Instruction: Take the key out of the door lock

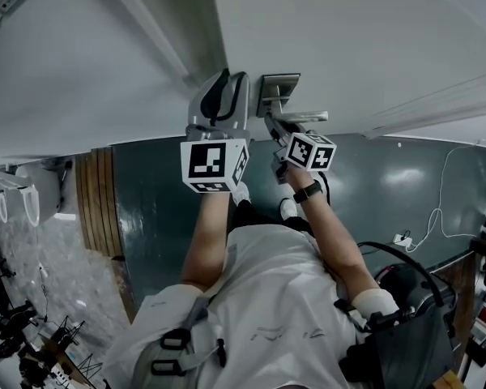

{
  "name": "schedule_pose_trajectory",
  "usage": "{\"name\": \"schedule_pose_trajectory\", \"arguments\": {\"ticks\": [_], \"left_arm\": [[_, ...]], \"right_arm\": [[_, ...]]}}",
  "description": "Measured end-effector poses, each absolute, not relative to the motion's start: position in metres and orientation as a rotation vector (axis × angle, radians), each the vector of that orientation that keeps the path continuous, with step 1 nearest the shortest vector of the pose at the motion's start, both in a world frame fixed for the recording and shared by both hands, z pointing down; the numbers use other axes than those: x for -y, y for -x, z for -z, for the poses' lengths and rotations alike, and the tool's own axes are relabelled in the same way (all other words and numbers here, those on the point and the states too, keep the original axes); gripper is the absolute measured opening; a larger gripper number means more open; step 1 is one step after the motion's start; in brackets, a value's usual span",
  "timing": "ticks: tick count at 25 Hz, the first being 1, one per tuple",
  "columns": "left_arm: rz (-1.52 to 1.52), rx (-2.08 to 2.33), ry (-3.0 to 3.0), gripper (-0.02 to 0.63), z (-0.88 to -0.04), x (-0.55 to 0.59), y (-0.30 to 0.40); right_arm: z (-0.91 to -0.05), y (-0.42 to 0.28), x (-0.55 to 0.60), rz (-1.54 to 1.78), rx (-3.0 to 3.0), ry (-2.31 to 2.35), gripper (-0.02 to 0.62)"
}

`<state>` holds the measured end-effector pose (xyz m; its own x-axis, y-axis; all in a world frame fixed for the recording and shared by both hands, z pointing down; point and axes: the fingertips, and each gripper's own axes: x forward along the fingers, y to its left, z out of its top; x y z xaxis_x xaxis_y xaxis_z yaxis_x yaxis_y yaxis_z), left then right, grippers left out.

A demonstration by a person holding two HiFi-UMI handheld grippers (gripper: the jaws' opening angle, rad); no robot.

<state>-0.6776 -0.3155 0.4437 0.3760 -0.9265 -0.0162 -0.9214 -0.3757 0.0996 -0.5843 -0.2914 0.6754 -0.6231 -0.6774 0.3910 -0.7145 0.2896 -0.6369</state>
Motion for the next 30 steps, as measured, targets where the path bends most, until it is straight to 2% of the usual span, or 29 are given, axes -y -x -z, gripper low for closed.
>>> {"name": "schedule_pose_trajectory", "arguments": {"ticks": [2, 8, 17, 25, 30], "left_arm": [[0.107, 1.721, -2.541, 0.107, -0.444, 0.317, 0.678], [0.086, 1.764, -2.53, 0.109, -0.447, 0.319, 0.678], [0.069, 1.792, -2.517, 0.11, -0.446, 0.32, 0.679], [-0.108, 1.936, -2.486, 0.086, -0.458, 0.32, 0.69], [-0.091, 1.926, -2.427, 0.087, -0.467, 0.274, 0.661]], "right_arm": [[-0.676, 0.583, 0.292, -1.413, 2.513, -1.342, 0.086], [-0.681, 0.577, 0.292, -2.186, 2.515, -1.297, 0.025], [-0.694, 0.573, 0.243, -2.368, 2.462, -1.169, 0.023], [-0.649, 0.563, 0.209, -1.834, 2.619, -1.023, 0.023], [-0.599, 0.531, 0.199, -1.457, 2.76, -0.965, 0.023]]}}
